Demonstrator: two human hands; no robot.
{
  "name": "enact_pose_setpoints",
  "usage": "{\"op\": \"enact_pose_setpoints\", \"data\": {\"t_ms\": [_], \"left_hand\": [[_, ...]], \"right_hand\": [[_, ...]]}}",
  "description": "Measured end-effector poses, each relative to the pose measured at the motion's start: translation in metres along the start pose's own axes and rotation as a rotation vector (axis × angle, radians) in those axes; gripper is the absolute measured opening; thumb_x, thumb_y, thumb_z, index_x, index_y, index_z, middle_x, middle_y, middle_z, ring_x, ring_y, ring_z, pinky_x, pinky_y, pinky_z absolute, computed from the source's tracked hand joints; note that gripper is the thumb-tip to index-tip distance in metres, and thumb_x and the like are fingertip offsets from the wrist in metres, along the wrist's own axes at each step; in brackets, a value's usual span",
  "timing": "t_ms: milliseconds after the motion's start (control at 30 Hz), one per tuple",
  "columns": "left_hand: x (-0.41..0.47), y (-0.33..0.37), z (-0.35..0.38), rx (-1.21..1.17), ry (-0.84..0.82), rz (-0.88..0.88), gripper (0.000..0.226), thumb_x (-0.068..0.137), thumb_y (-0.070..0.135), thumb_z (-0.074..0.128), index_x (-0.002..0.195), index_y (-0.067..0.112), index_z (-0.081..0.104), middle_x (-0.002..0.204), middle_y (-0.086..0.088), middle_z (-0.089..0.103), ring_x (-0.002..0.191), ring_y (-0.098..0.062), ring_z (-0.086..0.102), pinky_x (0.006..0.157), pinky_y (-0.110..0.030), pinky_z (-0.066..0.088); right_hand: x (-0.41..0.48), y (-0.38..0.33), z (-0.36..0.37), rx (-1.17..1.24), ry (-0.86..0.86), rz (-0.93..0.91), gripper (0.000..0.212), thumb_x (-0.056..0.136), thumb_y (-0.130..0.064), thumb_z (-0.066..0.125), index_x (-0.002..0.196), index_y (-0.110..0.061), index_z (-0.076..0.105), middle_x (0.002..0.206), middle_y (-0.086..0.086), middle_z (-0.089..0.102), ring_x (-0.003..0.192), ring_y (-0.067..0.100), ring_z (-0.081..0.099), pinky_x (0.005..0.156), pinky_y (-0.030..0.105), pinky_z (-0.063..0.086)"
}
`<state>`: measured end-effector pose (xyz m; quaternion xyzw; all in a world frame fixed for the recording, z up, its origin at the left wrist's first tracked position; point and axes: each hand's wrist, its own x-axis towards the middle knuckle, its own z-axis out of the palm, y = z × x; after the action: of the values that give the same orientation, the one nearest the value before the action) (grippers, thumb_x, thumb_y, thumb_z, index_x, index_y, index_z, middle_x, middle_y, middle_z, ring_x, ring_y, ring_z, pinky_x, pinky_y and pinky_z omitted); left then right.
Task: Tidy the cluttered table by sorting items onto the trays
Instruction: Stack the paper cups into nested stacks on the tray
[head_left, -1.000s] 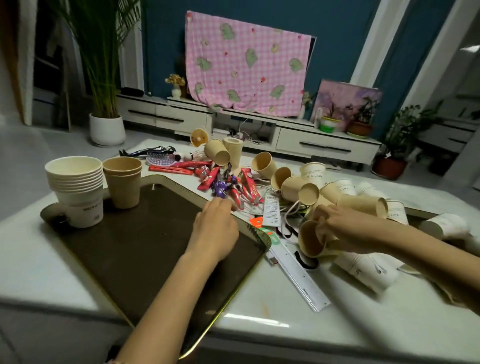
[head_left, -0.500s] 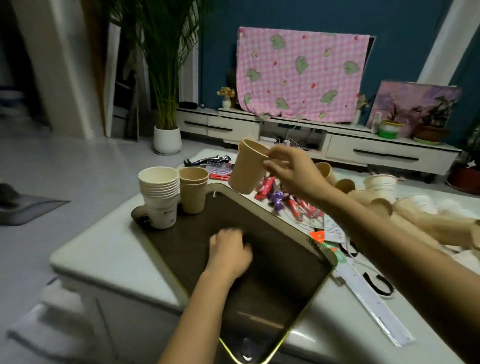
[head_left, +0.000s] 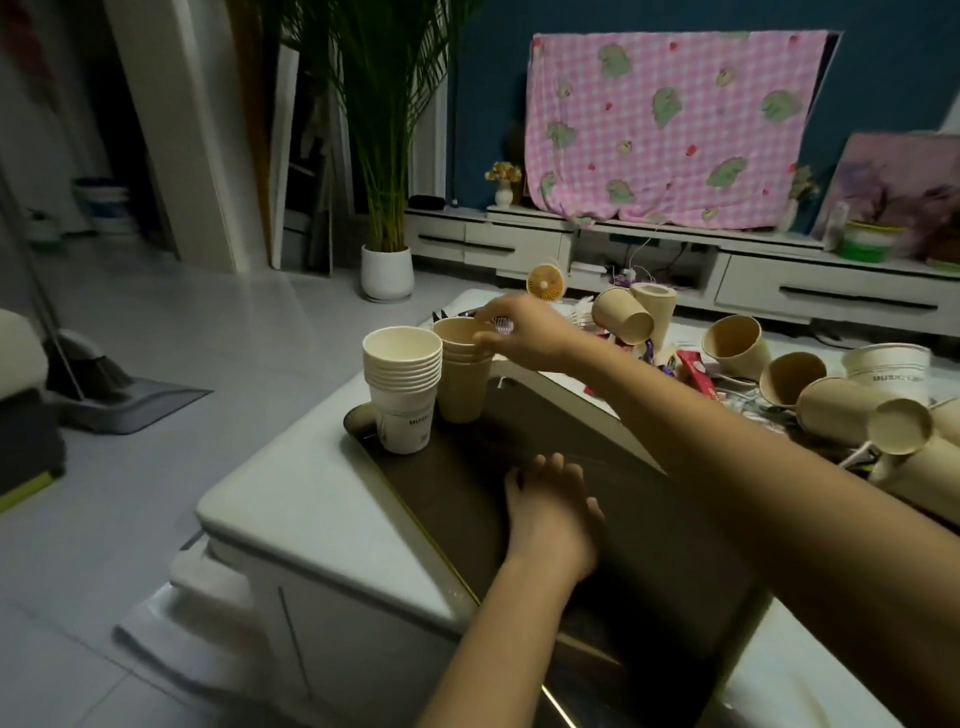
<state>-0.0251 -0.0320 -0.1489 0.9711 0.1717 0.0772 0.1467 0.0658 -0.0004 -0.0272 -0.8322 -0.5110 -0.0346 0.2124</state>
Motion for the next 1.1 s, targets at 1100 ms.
{"op": "enact_pose_setpoints", "data": {"t_ms": [1100], "left_hand": [[-0.061, 0.085, -0.028, 0.019, -0.437, 0.151, 0.055, 0.095, 0.036, 0.045, 0.145, 0.023, 0.027, 0.156, -0.004, 0.012, 0.142, -0.029, 0.008, 0.112, -0.046, 0.017]], "right_hand": [[-0.285, 0.1, -0.041, -0.309, -0.274, 0.477, 0.024, 0.093, -0.017, 0.048, 0.113, -0.008, 0.057, 0.117, 0.012, 0.059, 0.107, 0.025, 0.054, 0.079, 0.029, 0.04]]}}
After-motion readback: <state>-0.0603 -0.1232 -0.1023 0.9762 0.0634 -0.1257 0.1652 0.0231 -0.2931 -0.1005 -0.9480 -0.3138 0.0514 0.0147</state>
